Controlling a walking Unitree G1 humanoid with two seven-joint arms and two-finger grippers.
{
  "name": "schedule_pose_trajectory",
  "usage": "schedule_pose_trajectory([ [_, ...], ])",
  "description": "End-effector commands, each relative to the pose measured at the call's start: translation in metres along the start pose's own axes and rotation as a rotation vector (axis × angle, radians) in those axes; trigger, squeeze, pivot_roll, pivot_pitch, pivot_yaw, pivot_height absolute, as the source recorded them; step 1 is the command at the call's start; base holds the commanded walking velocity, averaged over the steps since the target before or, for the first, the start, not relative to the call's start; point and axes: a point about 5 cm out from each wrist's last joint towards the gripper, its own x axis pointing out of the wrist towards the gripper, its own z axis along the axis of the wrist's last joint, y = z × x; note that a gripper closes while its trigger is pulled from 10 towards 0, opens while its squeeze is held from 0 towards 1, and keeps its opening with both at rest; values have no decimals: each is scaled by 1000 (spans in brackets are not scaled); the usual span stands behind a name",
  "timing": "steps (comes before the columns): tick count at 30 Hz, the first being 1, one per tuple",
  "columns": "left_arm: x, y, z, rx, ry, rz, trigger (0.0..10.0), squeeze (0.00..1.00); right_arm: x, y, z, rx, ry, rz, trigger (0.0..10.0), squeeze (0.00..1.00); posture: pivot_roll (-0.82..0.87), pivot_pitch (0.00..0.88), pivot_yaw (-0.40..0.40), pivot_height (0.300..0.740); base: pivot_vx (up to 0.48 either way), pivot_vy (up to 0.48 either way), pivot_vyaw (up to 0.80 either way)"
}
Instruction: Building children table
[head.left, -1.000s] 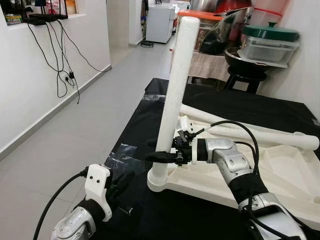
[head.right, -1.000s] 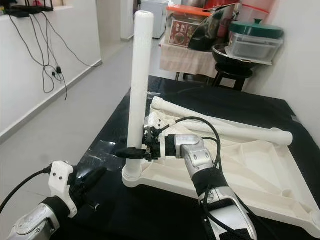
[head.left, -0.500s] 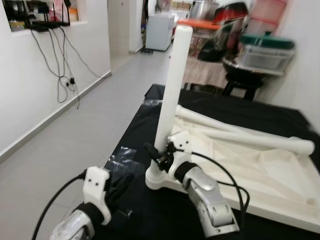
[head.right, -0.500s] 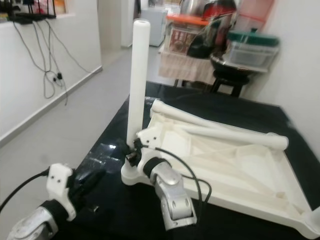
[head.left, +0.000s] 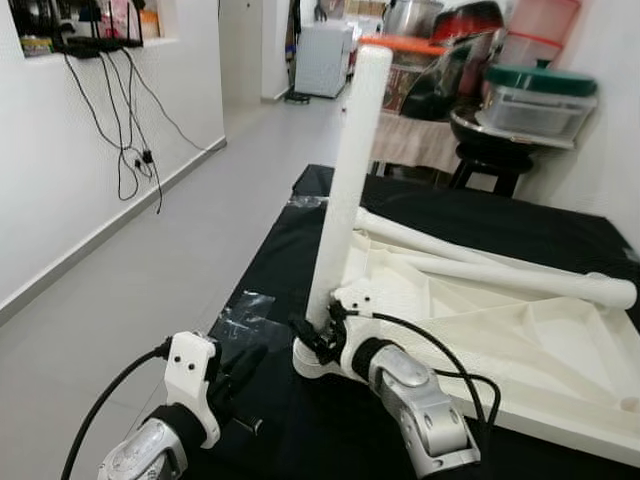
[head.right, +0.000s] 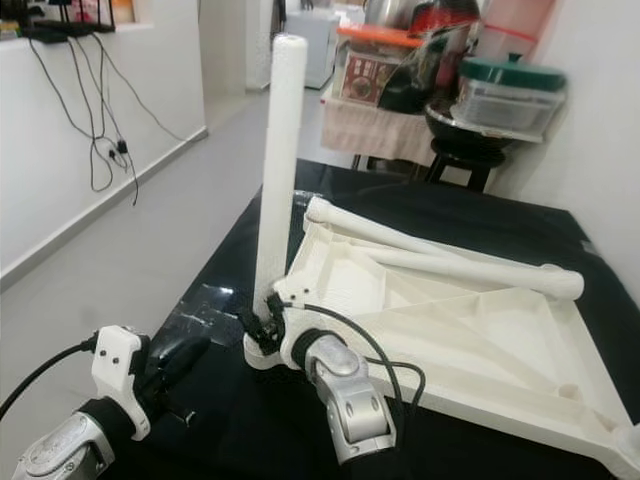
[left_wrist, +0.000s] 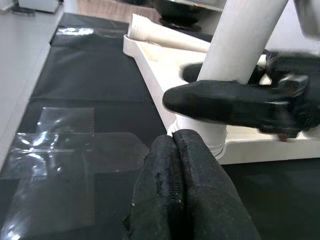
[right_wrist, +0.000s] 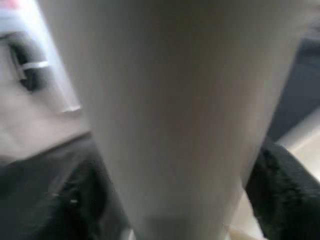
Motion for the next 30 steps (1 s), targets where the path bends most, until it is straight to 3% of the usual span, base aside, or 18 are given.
schedule_pose_trajectory([
  [1,2,-2,-3,-8,11,-12,10000,0,1,2,17,-62,-67,232,10000,0,113,0,-112,740,0,0,0],
  [4,2,-2,-3,-9,12,-14,10000,0,0,1,19,-99,-58,301,10000,0,113,0,-112,740,0,0,0],
  [6,2,-2,-4,-8,14,-14,10000,0,-3,-1,23,-170,-5,519,10000,0,121,0,-112,740,0,0,0],
  [10,3,-1,-4,-6,14,-11,10000,0,-4,-5,24,-179,36,639,9765,0,126,0,-113,740,0,0,0],
  [11,2,-1,-4,-6,14,-8,10000,0,-3,-10,26,-158,49,674,0,0,132,0,-111,740,0,0,0],
  [22,2,-1,-4,-8,15,-10,10000,0,-2,-25,32,-132,18,656,0,0,126,0,-105,740,0,0,0],
  [26,2,-2,-3,-9,12,-12,10000,0,-2,-25,19,-139,42,551,0,0,119,0,-111,740,0,0,0],
  [29,1,-2,-2,-8,10,-10,10000,0,0,-13,4,-121,56,400,0,0,117,0,-122,740,0,0,0],
  [30,0,-2,-1,-7,8,-9,10000,0,7,-10,-3,22,-25,69,0,0,100,0,-125,740,0,0,0],
])
